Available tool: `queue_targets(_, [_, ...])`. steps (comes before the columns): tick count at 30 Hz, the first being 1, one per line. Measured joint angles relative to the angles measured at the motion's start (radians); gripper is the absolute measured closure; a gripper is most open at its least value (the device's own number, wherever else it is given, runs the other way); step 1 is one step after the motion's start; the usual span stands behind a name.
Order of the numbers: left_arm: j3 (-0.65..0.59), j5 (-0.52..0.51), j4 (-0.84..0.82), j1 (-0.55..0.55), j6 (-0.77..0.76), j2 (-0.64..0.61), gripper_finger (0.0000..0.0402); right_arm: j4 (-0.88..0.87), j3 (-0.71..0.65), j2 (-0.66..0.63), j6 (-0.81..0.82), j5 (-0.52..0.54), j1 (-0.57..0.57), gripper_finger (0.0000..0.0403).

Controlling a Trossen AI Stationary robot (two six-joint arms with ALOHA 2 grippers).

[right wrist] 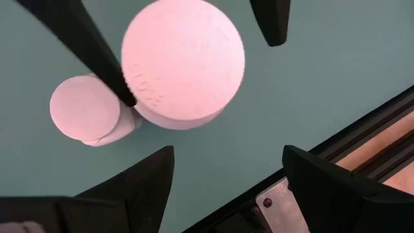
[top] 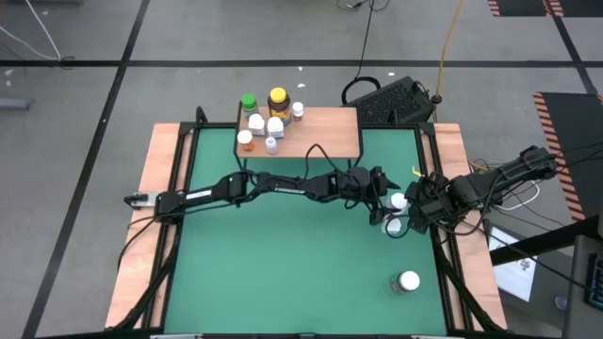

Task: Pick and place medicine bottles onto shelf by color
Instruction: Put the large white pill bottle on the shelf

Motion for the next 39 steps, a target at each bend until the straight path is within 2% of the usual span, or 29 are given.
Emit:
queue_targets(6, [0.0, 0.0, -0.001, -0.003, -0.011, 0.001, 0.0053, 0.0, 0.0, 0.0, 0.0, 0.012, 0.0, 0.0122])
queue_targets(16, [0.0, 0.0, -0.002, -0.002, -0.02, 0.001, 0.017, 0.0, 0.0, 0.0, 0.0, 0.026, 0.0, 0.0122])
queue_targets(19, [0.0, 0.001, -0.014, 0.002, -0.048, -0.004, 0.0171, 0.001, 0.0, 0.0, 0.002, 0.027, 0.0, 0.0122])
queue_targets(22, [0.0, 0.001, -0.117, 0.008, -0.068, -0.044, 0.0171, 0.008, 0.0, 0.0, 0.017, 0.06, 0.0, 0.0122])
queue_targets(27, [0.0, -0.008, -0.346, 0.015, 0.004, -0.167, 0.0149, 0.025, -0.009, -0.001, 0.026, 0.083, 0.0, 0.0122])
queue_targets(33, [0.0, -0.017, -0.518, 0.014, 0.066, -0.309, 0.017, 0.055, -0.045, -0.005, 0.026, 0.079, 0.0, 0.0122])
queue_targets(39, [0.001, -0.027, -0.654, 0.034, 0.076, -0.451, 0.0162, 0.067, -0.049, -0.015, 0.021, 0.08, 0.0, 0.0122])
